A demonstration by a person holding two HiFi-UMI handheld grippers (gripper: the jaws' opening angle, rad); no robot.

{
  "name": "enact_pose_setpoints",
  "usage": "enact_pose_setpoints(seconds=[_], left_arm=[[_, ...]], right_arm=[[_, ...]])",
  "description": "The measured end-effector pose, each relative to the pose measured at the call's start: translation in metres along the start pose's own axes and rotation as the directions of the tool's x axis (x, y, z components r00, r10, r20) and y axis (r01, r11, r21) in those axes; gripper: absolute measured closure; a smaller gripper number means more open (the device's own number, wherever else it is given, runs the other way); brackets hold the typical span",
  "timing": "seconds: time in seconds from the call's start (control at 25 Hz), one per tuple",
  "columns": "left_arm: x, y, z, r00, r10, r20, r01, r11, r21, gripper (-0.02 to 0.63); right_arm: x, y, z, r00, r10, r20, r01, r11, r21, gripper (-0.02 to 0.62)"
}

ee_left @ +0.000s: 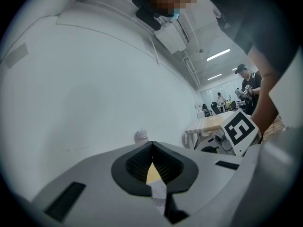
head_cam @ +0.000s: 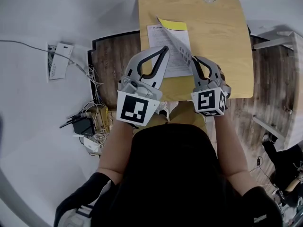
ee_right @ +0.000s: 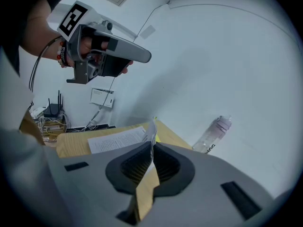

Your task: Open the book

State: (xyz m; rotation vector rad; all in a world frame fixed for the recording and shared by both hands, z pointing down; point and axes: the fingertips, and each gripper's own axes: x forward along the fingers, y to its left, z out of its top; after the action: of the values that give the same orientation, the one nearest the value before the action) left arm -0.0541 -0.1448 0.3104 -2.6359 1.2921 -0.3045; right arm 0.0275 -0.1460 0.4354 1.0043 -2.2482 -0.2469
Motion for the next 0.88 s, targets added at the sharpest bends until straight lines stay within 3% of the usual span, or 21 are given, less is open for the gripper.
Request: enact_pose_setpoints(seconds=[0.88], left_arm=[[0.039, -0.03, 0.009, 0.997, -0.071, -0.006, 0.071, 0.997, 0.027, 0.595]], right_arm=[[-0.04, -0.05, -0.069, 0.99, -0.094, -0.109, 0.1, 0.994, 0.045, 0.557]])
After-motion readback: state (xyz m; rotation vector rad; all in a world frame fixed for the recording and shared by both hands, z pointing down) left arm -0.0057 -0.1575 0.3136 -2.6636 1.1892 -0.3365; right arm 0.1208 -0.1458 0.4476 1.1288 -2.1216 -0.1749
